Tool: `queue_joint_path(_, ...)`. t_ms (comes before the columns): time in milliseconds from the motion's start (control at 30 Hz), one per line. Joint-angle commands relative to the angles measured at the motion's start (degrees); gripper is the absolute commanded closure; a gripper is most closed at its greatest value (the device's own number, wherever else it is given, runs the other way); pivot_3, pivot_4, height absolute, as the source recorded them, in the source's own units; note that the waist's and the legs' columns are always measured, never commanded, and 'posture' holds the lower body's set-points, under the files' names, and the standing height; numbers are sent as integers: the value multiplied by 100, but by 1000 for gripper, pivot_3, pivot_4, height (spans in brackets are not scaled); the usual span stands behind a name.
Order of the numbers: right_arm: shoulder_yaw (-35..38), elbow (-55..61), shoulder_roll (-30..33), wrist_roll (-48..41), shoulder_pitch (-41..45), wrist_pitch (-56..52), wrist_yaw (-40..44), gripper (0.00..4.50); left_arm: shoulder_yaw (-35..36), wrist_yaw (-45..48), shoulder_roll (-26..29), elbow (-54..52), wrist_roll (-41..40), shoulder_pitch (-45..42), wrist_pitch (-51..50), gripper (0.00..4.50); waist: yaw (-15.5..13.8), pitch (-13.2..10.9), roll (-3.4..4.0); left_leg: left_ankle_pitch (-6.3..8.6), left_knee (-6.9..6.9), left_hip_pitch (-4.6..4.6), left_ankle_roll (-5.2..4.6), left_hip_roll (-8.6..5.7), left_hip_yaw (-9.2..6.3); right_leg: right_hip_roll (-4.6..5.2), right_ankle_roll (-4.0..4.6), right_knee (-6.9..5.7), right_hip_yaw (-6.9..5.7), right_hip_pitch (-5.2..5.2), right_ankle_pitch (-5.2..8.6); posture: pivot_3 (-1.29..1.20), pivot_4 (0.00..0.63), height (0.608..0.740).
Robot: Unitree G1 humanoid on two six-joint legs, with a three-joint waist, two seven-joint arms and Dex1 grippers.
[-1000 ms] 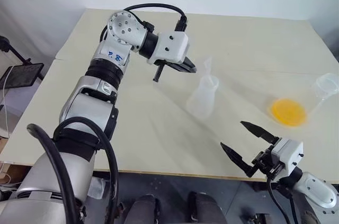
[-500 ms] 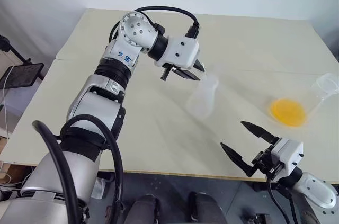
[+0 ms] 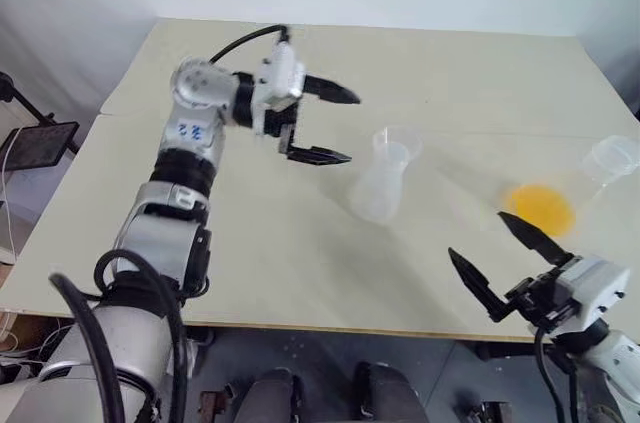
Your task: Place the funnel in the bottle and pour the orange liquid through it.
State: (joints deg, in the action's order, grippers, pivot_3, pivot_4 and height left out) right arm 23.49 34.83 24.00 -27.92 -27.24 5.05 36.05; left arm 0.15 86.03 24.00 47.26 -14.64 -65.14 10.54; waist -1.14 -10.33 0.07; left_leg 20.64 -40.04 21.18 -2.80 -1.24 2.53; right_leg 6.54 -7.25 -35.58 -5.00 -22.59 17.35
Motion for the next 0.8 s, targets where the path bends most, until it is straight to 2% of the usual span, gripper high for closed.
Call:
queue_joint_path(33,528,259,-214,-188,-382,256,-149,0,248,78,246,-950,-446,651,-549,22,-8,0,0,0,-3,3,0,-2,-2,0,0,1,-2,0,0,0,150,740)
queue_joint_path(267,1546,-260,-1209,-205,-1616,1068,-271,0,652,-799,597,-2961,-954,2873,-1672,22,-37,2,3,1,-5,0,2,-13,-42,9,0,1,56,16,0,0,150,740)
queue_joint_path(367,1702,-679,-1365,-78,-1964,1394,-54,0,681,-999,647,-3387,-1079,3270,-1951,22,-21,3,5,5,0,-5,8,-8,-42,16,2,4,73,17,1,0,150,740)
queue_joint_path(467,1917,-1005,-1496,-317,-1979,1575,-194,0,697,-1223,621,-3716,-1174,3462,-2105,22,5,4,7,5,-1,-8,9,-5,-35,20,3,12,93,19,1,0,150,740)
queue_joint_path(633,1858,-946,-1255,-380,-1591,1354,-458,0,640,-1434,576,-4086,-1288,3678,-2248,22,76,27,45,10,8,-21,20,3,-32,23,14,6,115,14,7,0,150,740)
queue_joint_path(800,1802,-728,-489,-525,-618,91,-1343,0,566,-1565,559,-4439,-1381,3865,-2356,22,131,30,51,10,9,-21,22,7,-30,21,17,2,115,10,9,0,150,740)
